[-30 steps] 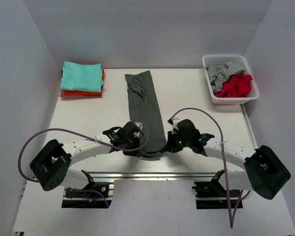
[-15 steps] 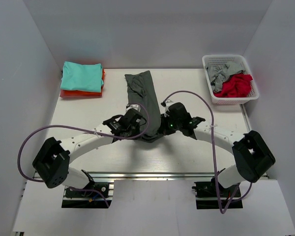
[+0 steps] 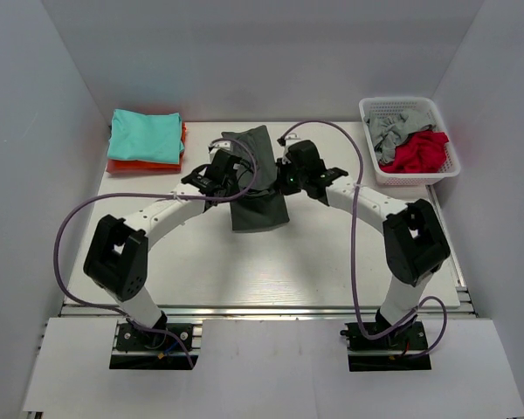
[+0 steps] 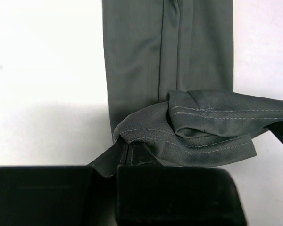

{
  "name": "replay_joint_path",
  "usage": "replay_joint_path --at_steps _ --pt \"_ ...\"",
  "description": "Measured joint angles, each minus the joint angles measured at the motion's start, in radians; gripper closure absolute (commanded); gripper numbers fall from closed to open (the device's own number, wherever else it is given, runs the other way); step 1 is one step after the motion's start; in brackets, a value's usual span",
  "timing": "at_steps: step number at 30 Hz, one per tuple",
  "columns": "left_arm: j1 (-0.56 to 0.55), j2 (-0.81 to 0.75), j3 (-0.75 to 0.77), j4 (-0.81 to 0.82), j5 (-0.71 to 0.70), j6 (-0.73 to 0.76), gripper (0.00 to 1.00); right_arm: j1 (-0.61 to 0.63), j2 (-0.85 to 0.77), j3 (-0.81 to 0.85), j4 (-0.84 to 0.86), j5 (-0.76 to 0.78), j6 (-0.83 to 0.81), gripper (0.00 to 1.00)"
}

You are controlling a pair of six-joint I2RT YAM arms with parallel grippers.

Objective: Fold and stack the t-shirts
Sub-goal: Fold the folded rectangular tshirt in 1/3 of the way

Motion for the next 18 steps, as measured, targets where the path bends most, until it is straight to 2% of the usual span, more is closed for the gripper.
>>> replay_joint_path --at_steps 8,16,17,18 --pt "0.08 0.175 0.156 0.039 0.064 0.072 1.0 -0.048 0.158 0.185 -0.021 -0.017 -0.05 1.0" --pt "0.143 0.289 0.24 0.039 0.126 0.097 1.0 -0.086 0.295 0.321 -0.047 -0.072 -0.078 1.0" --pt "0.149 0.296 0.246 0.038 0.131 0.097 0.98 -0.09 0.312 0.336 -0.045 -0.082 -0.08 1.0" --pt "0.157 0.309 0.255 0.039 0.135 0.097 0.92 -0.094 0.33 0.35 -0.042 -0.089 -0.082 1.0"
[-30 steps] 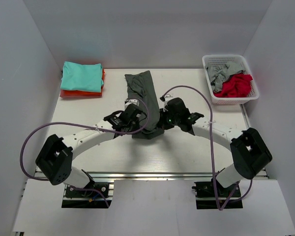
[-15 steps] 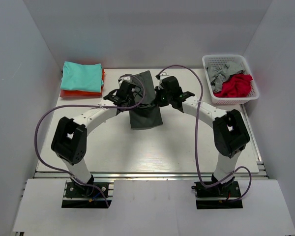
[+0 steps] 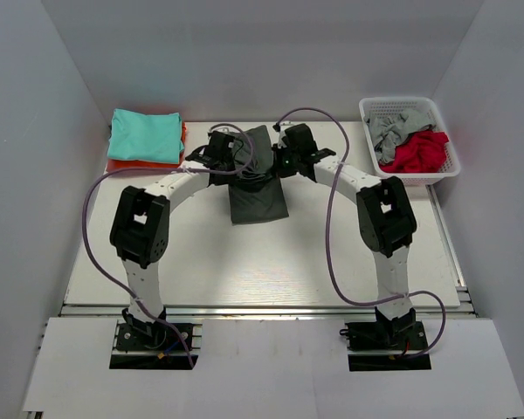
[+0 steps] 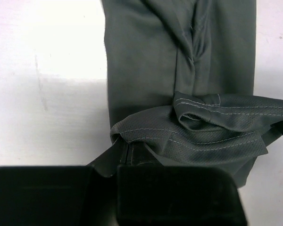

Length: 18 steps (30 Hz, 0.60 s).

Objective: Fold and stack the t-shirts
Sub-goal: Fold the folded rectangular tshirt in 1/3 of the way

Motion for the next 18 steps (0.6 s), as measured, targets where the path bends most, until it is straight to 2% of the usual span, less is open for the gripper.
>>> replay_joint_path --at_steps 1,2,3,4,6,7,9,12,14,18 --pt "0.007 0.014 0.012 0.001 0.004 0.002 0.81 -0.003 0.018 0.016 0.0 -0.005 0.0 0.91" --pt "0.014 0.031 0.03 0.0 0.012 0.003 0.57 -0.007 0.039 0.038 0.001 -0.01 0.002 0.84" --pt "0.019 0.047 0.048 0.003 0.02 0.007 0.42 -0.01 0.061 0.06 0.003 -0.011 0.008 0.73" --pt "0.029 0.072 0.077 0.001 0.027 0.008 0.28 -0.014 0.089 0.094 0.0 -0.012 0.014 0.46" --pt "0.045 0.137 0.171 -0.014 0.04 0.019 0.16 -0.023 0.156 0.198 -0.013 -0.01 0.024 0.31" --pt "0.056 0.18 0.241 -0.025 0.042 0.021 0.03 -0.029 0.196 0.266 -0.014 -0.01 0.022 0.17" --pt "0.079 0.235 0.346 -0.051 0.04 0.026 0.0 -0.04 0.246 0.373 -0.027 -0.008 0.023 0.11" --pt "0.111 0.235 0.399 -0.062 0.041 0.034 0.0 -0.052 0.228 0.386 -0.026 -0.011 0.026 0.1" --pt "0.131 0.195 0.373 -0.049 0.051 0.041 0.0 -0.059 0.178 0.322 -0.005 -0.023 0.026 0.1" --pt "0.142 0.037 0.179 -0.007 0.096 0.049 0.0 -0.062 0.008 0.09 0.008 -0.066 0.028 0.1"
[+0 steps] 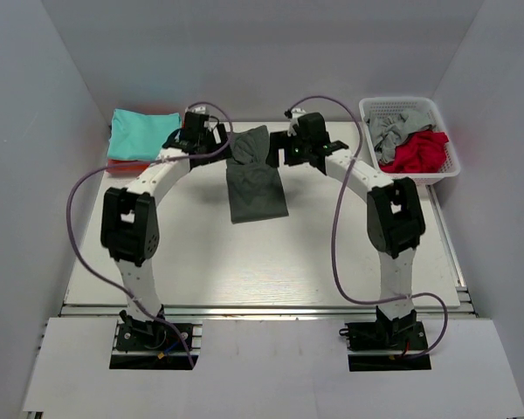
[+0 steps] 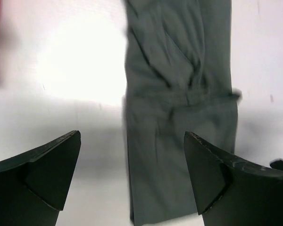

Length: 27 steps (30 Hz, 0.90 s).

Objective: Fold and stack the t-shirts
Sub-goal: Fold the folded rectangular tshirt in 1/3 of the way, then grab one side of the 2/3 rectangular tshirt with both arms

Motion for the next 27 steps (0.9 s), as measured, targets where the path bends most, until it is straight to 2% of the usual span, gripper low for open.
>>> replay_joint_path --at_steps 6,12,15,16,18,24,25,27 --pt "-0.042 -0.198 -0.328 0.068 0.122 0.009 0.0 0.005 -0.192 -0.305 0.013 -0.05 0.032 0.1" --pt "-0.096 -0.224 -0.552 0.077 0.212 0.031 0.0 0.005 -0.225 -0.489 0.006 -0.127 0.079 0.1" --pt "-0.121 -0.225 -0.61 0.1 0.238 0.046 0.11 0.005 -0.222 -0.536 0.007 -0.159 0.102 0.14" --pt "-0.127 -0.231 -0.618 0.112 0.245 0.045 0.18 0.005 -0.22 -0.542 0.009 -0.165 0.105 0.14" --pt "-0.135 -0.232 -0.629 0.137 0.253 0.05 0.23 0.006 -0.211 -0.542 0.02 -0.174 0.113 0.18" --pt "-0.145 -0.211 -0.644 0.204 0.272 0.059 0.46 0.005 -0.162 -0.537 0.084 -0.198 0.137 0.37" --pt "-0.145 -0.206 -0.644 0.215 0.272 0.06 0.55 0.005 -0.158 -0.536 0.09 -0.201 0.141 0.5" --pt "-0.146 -0.195 -0.644 0.232 0.272 0.064 0.61 0.004 -0.148 -0.536 0.103 -0.206 0.145 0.6"
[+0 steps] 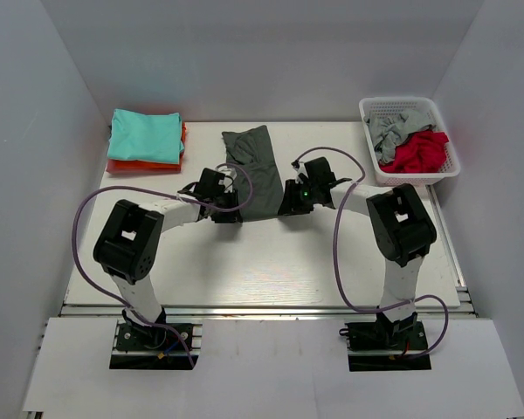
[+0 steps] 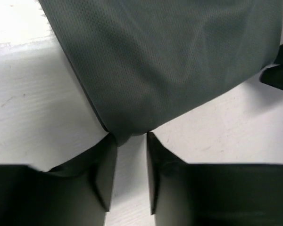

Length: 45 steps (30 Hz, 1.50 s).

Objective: Fold and stack the t-shirts
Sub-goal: Grab one side of the 2/3 rectangular tshirt with both arms, then fold the long partially folded tshirt into a neat square

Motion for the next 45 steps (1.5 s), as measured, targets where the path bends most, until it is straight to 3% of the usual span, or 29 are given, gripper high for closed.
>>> replay_joint_path --at_steps 1,2,4,6,14,22,32,38,45 --pt "0.0 0.005 0.0 0.009 0.002 0.003 0.69 0.0 0.008 0.0 0.002 -0.001 0.007 0.71" --pt "0.0 0.011 0.002 0.016 0.001 0.005 0.85 0.0 0.018 0.001 0.008 -0.007 0.009 0.75" --pt "0.0 0.024 0.008 0.021 0.001 0.011 1.0 0.0 0.027 0.002 0.014 -0.014 0.016 0.9" --pt "0.0 0.031 0.015 0.028 0.008 0.014 1.0 0.0 0.028 0.002 0.013 -0.013 0.017 1.0" --pt "-0.005 -0.025 -0.037 0.028 0.014 0.018 1.0 0.0 -0.02 -0.042 0.002 -0.006 0.014 1.0" --pt "-0.048 -0.267 -0.117 -0.083 0.153 0.021 1.0 0.009 -0.369 -0.232 -0.116 -0.044 -0.009 1.0" --pt "-0.085 -0.547 -0.114 -0.333 0.308 0.009 1.0 0.01 -0.646 -0.234 -0.407 -0.139 -0.052 1.0" --pt "-0.086 -0.569 -0.015 -0.373 0.269 0.006 1.0 0.006 -0.666 -0.141 -0.455 -0.143 -0.062 1.0" --pt "-0.069 -0.523 0.047 -0.351 0.138 -0.027 1.0 0.003 -0.538 -0.002 -0.468 -0.107 -0.064 1.0"
